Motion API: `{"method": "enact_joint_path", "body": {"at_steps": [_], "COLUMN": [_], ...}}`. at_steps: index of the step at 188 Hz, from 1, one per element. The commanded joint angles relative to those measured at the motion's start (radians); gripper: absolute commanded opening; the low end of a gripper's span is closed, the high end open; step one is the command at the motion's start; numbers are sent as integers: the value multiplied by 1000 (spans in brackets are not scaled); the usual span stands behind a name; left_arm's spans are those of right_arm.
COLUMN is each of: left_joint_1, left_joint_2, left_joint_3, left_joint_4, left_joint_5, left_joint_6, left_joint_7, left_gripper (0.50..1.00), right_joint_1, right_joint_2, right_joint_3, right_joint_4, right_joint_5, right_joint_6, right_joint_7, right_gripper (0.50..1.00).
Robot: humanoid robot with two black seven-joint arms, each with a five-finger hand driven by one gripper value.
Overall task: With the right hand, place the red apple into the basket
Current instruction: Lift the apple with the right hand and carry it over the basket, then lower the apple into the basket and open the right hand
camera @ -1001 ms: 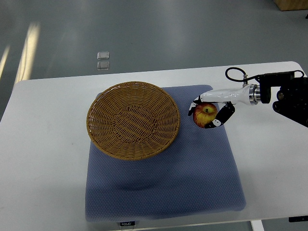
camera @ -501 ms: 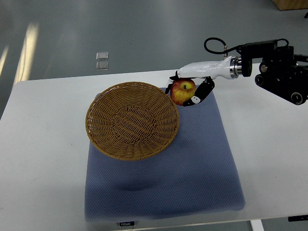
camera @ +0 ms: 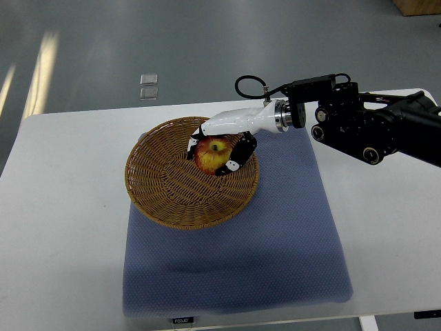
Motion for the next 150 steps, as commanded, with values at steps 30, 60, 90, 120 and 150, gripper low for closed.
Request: {"method": "enact_joint_path", "body": {"at_steps": [30,60,90,120,150], "left_joint_1": [-3,-3,-3,-3,-2], "left_joint_2": [0,0,0,0,0], "left_joint_3": [1,-1,-1,-1,-1], "left_joint_4": [0,0,0,0,0], "left_joint_5": [0,0,0,0,0], "left_joint_6": [0,0,0,0,0], "left_joint_7": [0,0,0,0,0], "left_gripper": [1000,1000,1000,1000,1000], "right_joint_1": [-39,-52,-53,-56,-62], "right_joint_2": [46,59,68,68,76], "right_joint_3": [-7,-6,-4,-4,-4], "right_joint_4": [-31,-31,-31,-31,-31], "right_joint_5": [-2,0,0,1,1], "right_joint_6": [-6,-34,-38,-37,-38], "right_joint_7": [-1,-1,-1,-1,-1], "right_gripper": [713,715,758,782,791]}}
